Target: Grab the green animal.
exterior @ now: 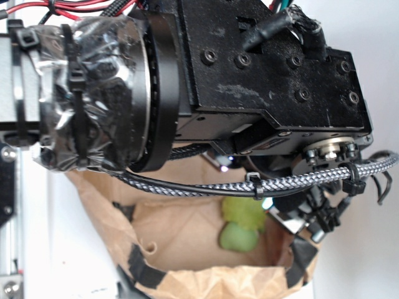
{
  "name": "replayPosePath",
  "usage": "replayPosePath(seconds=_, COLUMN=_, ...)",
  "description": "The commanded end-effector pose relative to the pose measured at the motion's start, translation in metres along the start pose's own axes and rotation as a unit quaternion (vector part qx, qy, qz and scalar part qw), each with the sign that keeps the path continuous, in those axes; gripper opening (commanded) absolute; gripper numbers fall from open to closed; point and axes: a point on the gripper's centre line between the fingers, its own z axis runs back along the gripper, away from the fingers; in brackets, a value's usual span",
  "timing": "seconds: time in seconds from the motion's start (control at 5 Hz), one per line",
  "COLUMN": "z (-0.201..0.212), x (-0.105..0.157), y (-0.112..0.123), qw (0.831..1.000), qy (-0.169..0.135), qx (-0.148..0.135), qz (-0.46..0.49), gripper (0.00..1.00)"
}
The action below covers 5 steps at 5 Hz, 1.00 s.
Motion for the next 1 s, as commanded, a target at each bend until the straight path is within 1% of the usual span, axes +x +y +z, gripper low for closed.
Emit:
replayPosePath(seconds=0.0, z=0.016, x=0.011, y=0.03, qw=0.998, qy=-0.004, qx=-0.059, qz=0.019, gripper=1.0)
replayPosePath(seconds=0.2, z=-0.007, x=-0.003, y=0.036, qw=0.997, qy=-0.031, qx=-0.067, qz=0.017, gripper=1.0)
replayPosePath(seconds=0.4, z=-0.024, x=-0.011, y=0.035, qw=0.996, qy=-0.045, qx=-0.075, qz=0.017, gripper=1.0)
replayPosePath(seconds=0.6, z=-0.041, x=-0.013, y=0.022, qw=0.995, qy=-0.063, qx=-0.079, qz=0.023, gripper=1.0)
replayPosePath(seconds=0.8, z=-0.047, x=-0.017, y=0.004, qw=0.993, qy=-0.079, qx=-0.078, qz=0.027, gripper=1.0)
